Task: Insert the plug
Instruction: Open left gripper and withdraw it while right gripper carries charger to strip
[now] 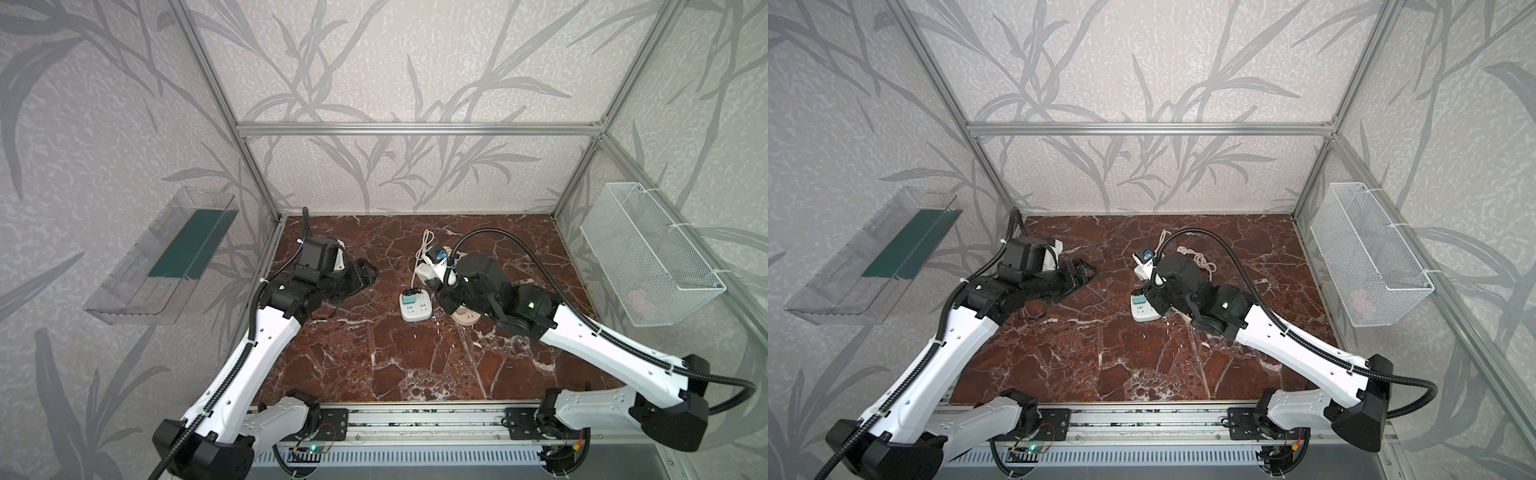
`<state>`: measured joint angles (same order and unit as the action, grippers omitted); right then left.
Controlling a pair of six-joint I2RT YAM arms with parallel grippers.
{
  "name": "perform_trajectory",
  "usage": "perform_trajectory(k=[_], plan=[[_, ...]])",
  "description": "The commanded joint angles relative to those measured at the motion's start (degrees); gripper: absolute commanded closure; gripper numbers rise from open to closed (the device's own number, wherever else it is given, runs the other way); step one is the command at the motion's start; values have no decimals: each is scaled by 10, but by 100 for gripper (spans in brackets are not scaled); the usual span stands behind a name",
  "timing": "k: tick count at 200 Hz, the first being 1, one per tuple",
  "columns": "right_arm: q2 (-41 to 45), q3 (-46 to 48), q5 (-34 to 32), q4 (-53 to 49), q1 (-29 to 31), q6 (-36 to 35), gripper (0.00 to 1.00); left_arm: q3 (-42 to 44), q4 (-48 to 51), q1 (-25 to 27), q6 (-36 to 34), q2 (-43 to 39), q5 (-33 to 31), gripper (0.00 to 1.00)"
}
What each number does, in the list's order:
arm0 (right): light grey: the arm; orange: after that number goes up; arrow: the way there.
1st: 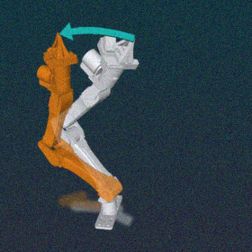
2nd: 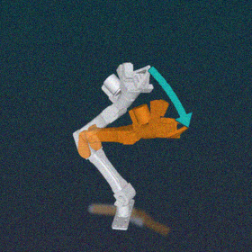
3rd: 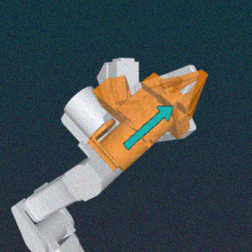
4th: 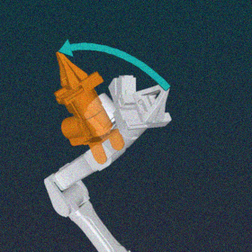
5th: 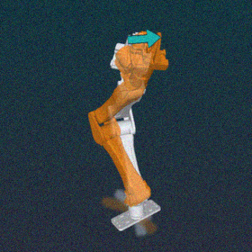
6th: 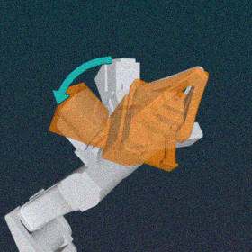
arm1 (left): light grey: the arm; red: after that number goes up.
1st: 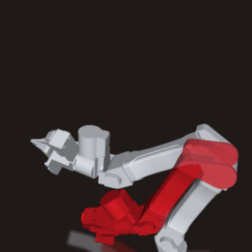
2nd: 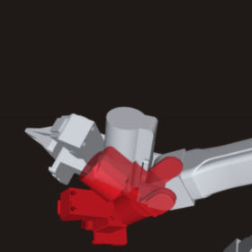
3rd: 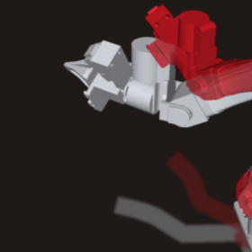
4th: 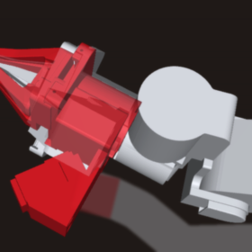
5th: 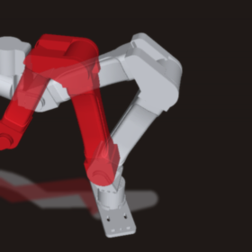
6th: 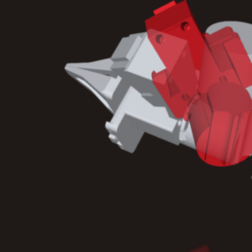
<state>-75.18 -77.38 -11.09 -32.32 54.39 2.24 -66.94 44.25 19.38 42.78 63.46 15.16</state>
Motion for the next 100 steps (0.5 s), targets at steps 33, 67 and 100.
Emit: perform_trajectory(k=[33, 67, 100], plan=[[-119, -165, 59, -266, -53, 169, 100, 39, 34, 2, -63, -22, -78, 19], [-147, -164, 88, -262, -94, 185, 100, 57, 32, 2, -67, -36, -80, 20], [-195, -167, 143, -251, -119, 189, 100, 77, 16, 2, -65, -44, -61, 19]])
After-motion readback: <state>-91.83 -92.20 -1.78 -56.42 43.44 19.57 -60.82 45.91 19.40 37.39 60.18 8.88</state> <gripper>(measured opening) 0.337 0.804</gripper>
